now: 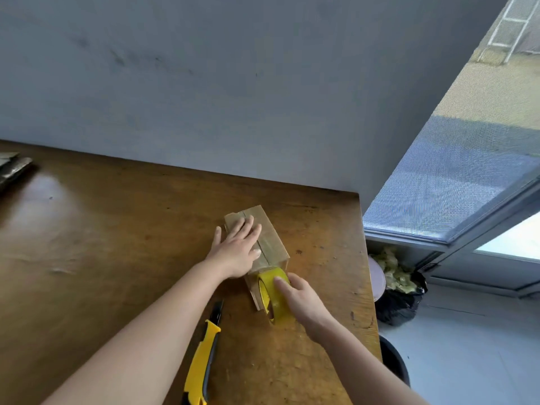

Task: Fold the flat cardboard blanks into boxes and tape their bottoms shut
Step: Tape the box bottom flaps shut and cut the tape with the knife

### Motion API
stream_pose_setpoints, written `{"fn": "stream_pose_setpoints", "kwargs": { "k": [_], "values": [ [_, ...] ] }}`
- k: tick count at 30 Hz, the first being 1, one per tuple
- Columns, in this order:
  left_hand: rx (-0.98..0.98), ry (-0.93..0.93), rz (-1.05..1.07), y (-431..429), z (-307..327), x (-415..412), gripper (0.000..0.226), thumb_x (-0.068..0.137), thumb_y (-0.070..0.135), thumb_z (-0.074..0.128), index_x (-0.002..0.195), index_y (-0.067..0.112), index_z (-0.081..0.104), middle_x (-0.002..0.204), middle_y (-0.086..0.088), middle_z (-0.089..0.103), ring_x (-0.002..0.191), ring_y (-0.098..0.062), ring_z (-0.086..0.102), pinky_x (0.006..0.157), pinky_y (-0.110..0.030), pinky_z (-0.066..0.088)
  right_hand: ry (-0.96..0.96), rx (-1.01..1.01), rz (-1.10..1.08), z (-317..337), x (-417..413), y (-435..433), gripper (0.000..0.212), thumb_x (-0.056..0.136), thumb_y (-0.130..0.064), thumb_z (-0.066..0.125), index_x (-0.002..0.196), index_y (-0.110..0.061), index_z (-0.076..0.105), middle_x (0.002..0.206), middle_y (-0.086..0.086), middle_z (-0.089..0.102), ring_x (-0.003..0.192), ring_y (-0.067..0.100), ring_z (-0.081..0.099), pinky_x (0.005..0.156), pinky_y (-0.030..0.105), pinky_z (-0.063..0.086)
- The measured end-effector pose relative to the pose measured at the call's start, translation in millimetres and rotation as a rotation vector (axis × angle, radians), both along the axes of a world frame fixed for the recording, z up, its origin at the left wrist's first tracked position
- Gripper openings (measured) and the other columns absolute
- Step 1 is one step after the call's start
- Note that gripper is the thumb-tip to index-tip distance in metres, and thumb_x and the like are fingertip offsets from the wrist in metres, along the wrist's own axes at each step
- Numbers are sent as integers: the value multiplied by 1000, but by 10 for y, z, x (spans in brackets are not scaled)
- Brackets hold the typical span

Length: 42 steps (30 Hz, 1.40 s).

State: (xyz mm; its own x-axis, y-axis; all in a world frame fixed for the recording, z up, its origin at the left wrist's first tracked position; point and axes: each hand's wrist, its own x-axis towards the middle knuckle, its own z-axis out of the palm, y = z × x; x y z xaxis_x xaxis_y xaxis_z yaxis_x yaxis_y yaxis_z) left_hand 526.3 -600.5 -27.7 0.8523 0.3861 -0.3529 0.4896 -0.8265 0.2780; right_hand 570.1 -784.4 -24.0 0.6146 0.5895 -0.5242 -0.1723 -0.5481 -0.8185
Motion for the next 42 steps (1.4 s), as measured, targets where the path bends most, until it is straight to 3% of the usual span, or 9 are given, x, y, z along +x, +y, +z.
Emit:
{"fn": "stream_pose_setpoints", "kwargs": {
  "k": [6, 14, 19, 21, 27, 33, 37, 39, 42],
  "values": [
    [-47, -6, -44, 64, 20, -13, 61, 101, 40, 27, 151, 32, -7, 156, 11, -24, 140, -6, -27, 111, -46, -18, 122, -228, -79, -115, 54, 110, 39, 88, -45, 61, 100, -8, 55, 71, 7, 71, 58, 26, 71, 58, 39, 61],
    [52, -40, -38, -52, 67, 18, 92, 83, 64, 40, 153, 22, -3, 160, 0, -16, 145, -17, -20, 115, -48, -9, -202, -487, 26, -318, 75, 350, 59, 86, -65, 45, 110, -12, 60, 93, 1, 63, 85, 22, 64, 72, 32, 53],
    [275, -81, -93, -134, 3, 1, 108, 75, 70, 52, 153, 15, 1, 161, -10, -7, 147, -27, -10, 117, -52, -3, 169, -220, -1, -235, 63, 185, 41, 87, -55, 57, 108, -20, 54, 83, -3, 71, 72, 18, 70, 57, 25, 55],
    [275, -93, -88, -113, -7, 10, 107, 76, 67, 56, 153, 15, 2, 161, -9, -5, 147, -27, -9, 117, -52, 0, 267, -84, 53, -281, 76, 76, 45, 83, -47, 67, 120, -24, 56, 101, 0, 71, 90, 22, 70, 81, 39, 58],
    [283, -60, -88, -104, 13, 104, 109, 74, 61, 65, 153, 17, 3, 161, -7, -5, 147, -27, -8, 115, -56, 4, 219, -36, 96, -270, 20, 8, 59, 75, -53, 75, 121, -34, 43, 108, -15, 53, 98, 8, 53, 72, 23, 43],
    [99, -255, -90, -68, 2, -119, 115, 74, 71, 58, 151, 23, -13, 157, -3, -27, 143, -21, -26, 111, -44, -15, 47, -37, 18, -257, -53, 28, 71, 76, -55, 73, 135, -25, 47, 115, -10, 59, 100, 8, 57, 76, 25, 46],
    [-41, -646, 264, -190, -28, -529, 73, 82, 68, 42, 140, 23, 36, 147, -9, 34, 137, -25, 30, 105, -33, 31, 12, -49, 6, -234, -68, 71, 72, 77, -55, 72, 135, -21, 48, 119, -6, 60, 106, 14, 57, 86, 32, 48],
    [23, -413, 409, -195, -121, -743, 65, 83, 67, 38, 125, 20, 50, 125, -5, 53, 119, -26, 51, 85, -31, 46, -2, -65, 1, -224, -76, 82, 72, 78, -53, 72, 136, -20, 47, 119, -5, 59, 107, 16, 57, 87, 33, 48],
    [17, 276, 334, -283, -238, -991, 90, 60, 82, 59, 123, 19, 47, 120, -2, 59, 110, -24, 59, 74, -33, 49, -30, -59, -4, -217, -100, 73, 72, 79, -53, 71, 138, -20, 47, 123, -2, 59, 109, 17, 57, 90, 34, 50]
  ]
}}
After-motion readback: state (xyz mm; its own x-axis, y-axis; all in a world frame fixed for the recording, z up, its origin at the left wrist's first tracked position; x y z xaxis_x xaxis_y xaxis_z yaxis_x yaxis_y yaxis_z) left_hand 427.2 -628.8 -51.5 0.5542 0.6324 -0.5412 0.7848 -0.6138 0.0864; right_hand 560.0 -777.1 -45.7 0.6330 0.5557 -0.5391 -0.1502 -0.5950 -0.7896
